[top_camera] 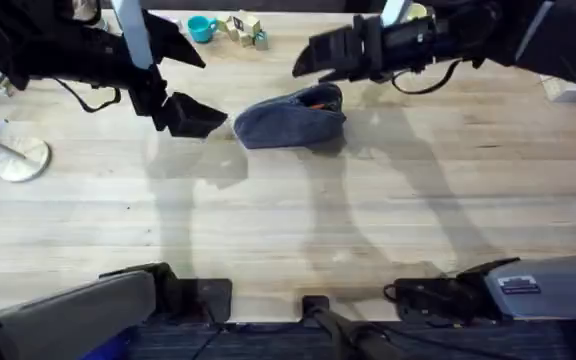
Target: Unzip the bag, pick up the pens from the table one at a time and place them inside, then zip the bag closed.
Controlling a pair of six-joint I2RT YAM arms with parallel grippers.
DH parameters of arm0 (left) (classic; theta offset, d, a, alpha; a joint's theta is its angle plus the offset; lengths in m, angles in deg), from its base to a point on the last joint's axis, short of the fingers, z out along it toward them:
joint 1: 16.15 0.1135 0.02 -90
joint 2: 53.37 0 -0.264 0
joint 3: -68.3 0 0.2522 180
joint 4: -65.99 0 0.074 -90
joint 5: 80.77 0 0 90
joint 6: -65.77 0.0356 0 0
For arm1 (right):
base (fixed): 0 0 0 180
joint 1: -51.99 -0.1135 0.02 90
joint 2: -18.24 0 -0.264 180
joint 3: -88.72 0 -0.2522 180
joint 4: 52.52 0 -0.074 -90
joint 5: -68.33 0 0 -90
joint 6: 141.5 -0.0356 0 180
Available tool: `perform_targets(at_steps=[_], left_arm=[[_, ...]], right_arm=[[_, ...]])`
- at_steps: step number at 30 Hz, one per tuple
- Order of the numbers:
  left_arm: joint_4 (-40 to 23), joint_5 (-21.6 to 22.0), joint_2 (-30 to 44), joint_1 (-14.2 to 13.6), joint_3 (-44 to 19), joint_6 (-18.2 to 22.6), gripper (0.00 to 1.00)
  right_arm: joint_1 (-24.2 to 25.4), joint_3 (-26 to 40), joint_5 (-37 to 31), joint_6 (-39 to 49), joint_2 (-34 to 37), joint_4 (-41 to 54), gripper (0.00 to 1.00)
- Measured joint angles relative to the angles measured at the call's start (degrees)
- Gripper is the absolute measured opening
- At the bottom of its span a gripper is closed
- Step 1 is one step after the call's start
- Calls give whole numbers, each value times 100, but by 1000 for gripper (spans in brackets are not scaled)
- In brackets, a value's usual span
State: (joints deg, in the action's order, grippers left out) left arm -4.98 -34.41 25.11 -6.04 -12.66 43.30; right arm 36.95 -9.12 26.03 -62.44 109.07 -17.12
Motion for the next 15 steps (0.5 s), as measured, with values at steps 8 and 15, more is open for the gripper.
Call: perform_targets(at_steps=[8,15], left_arm=[[0,0,0,0,0,0,993],[0,0,0,0,0,0,993]], right_arm=[[0,0,-902,441,0,581,997],[0,0,-1148,542,0,587,997]])
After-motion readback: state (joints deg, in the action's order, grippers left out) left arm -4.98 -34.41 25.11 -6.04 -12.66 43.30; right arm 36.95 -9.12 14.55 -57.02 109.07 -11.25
